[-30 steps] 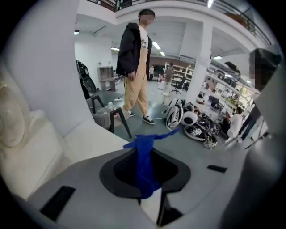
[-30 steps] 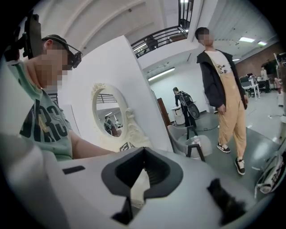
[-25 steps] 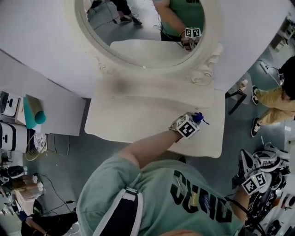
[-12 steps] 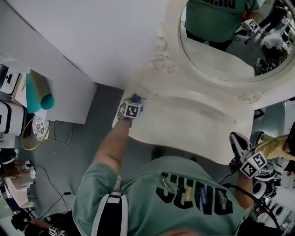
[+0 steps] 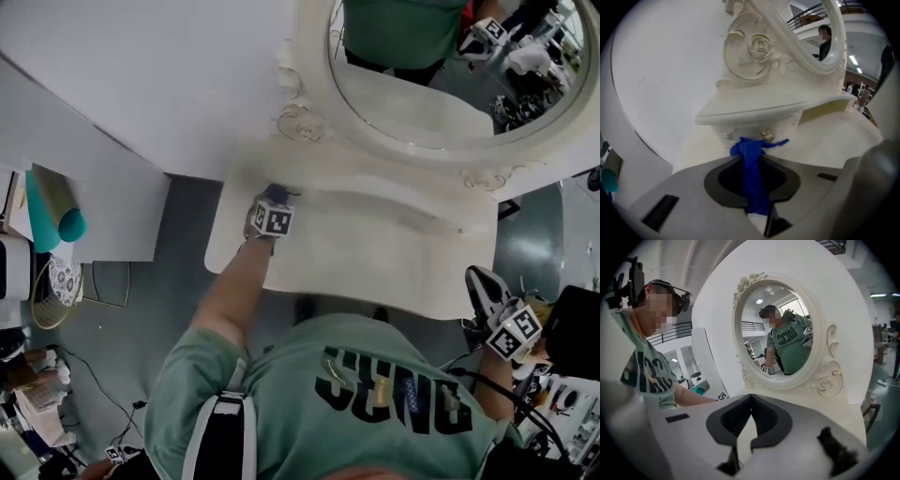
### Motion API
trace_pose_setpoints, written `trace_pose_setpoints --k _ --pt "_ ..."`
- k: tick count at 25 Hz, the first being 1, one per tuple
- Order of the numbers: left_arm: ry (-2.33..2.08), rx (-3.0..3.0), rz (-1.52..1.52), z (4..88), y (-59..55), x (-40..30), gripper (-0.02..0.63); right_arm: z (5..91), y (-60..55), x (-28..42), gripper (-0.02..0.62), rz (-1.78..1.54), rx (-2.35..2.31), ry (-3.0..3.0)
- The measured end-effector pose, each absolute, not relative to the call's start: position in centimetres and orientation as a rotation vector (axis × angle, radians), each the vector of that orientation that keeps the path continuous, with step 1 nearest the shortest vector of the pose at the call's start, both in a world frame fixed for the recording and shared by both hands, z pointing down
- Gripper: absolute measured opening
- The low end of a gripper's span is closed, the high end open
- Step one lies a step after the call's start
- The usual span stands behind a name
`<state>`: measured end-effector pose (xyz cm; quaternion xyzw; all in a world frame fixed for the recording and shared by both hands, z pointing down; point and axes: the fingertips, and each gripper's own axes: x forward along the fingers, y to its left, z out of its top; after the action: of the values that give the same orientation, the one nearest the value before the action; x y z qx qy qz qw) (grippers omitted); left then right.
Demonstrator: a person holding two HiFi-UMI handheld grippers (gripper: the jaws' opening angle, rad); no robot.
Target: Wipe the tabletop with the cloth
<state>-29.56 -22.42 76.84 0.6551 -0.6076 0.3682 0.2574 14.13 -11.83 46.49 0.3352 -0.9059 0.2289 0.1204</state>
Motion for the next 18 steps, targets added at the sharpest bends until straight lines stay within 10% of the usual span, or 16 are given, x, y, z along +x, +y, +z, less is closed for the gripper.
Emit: trace_pose_setpoints --k 8,18 --pt "-1.633 1.795 1.047 76.4 -21.3 -12.3 0.078 47.3 -8.6 30.9 0.012 0.723 1.089 -2.661" --pt "-1.093 2.274 1.202 76.2 -20.9 32.7 0.078 47.1 -1.0 54.9 0.012 0.774 1.47 -2.554"
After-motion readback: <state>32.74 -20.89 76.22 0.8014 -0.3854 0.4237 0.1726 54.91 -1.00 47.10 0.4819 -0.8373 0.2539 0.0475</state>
